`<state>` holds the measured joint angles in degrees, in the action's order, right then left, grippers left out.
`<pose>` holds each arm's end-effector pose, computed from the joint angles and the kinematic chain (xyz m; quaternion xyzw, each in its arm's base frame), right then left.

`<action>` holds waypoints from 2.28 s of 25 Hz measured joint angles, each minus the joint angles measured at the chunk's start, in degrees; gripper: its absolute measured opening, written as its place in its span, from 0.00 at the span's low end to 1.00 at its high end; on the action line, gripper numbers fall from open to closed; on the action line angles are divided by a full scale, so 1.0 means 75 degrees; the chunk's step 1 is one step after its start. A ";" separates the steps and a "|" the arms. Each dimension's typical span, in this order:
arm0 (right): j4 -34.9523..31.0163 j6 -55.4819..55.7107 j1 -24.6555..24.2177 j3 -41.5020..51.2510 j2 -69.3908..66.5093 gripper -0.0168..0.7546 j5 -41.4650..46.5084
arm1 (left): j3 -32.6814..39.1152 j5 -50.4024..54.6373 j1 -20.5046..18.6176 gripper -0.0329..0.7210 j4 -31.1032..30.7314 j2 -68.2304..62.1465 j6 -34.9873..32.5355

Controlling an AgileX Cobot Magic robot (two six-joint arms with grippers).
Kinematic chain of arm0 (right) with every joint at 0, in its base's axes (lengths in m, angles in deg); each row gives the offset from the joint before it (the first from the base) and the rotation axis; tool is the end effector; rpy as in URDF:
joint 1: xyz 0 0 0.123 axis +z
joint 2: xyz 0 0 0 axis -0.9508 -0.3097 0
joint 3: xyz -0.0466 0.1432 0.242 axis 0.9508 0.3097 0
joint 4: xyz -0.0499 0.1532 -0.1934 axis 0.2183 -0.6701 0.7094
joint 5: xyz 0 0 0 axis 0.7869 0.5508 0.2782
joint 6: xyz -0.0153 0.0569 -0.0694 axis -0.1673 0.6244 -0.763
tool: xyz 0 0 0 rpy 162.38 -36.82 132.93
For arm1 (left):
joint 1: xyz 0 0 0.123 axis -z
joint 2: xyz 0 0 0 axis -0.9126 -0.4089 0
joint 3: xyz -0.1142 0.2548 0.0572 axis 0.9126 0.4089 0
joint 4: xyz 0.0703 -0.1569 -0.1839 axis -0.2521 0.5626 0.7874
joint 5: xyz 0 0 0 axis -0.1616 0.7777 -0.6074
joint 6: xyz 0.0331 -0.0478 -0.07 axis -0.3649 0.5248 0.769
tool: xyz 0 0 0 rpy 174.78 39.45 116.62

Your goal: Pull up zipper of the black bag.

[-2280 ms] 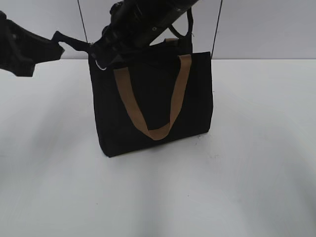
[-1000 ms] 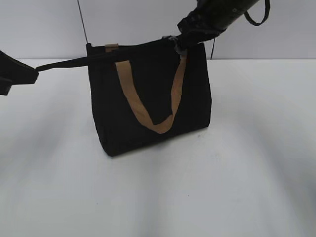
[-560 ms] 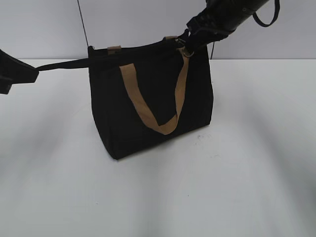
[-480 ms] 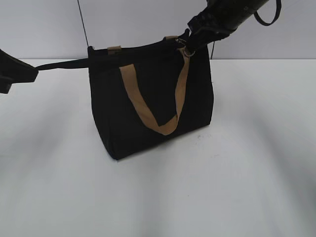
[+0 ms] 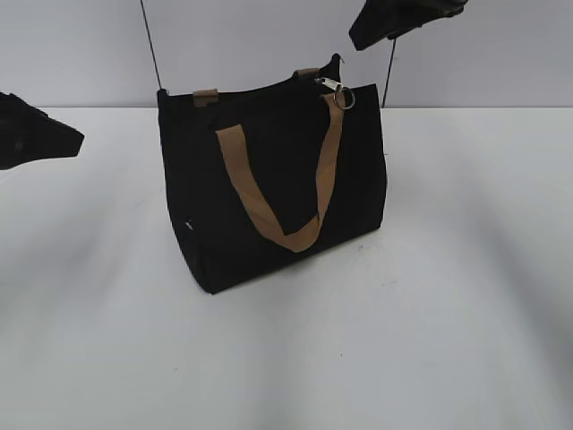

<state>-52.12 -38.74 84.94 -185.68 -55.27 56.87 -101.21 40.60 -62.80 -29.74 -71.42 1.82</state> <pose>0.3975 0.1272 0.3204 -0.2963 0.8828 0.1736 0.3204 0.2613 -0.0531 0.2734 0.3453 0.8374 -0.1063 0.4102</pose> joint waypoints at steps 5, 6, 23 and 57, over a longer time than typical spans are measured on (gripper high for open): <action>0.0342 0.0262 -0.0261 0.0000 0.0279 0.59 0.0036 | 0.0000 -0.0007 -0.0097 0.72 -0.0087 0.0000 0.1368; 0.0455 0.0388 -0.0354 0.0000 0.0340 0.58 0.0067 | 0.0000 -0.0007 -0.0127 0.72 -0.0186 0.0000 0.1716; 0.2965 0.1997 -0.1700 0.0000 0.1283 0.58 0.2177 | -0.2672 0.2793 -0.0305 0.68 -0.6378 -0.0387 0.8821; 0.2590 0.2552 -0.1713 0.8648 0.8821 0.59 0.0891 | 0.2174 0.3363 -0.0305 0.68 -0.5335 0.6967 0.8977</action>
<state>-32.69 -19.60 72.09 -120.82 10.88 63.55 -84.91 65.83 -65.09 -69.76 -19.17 69.14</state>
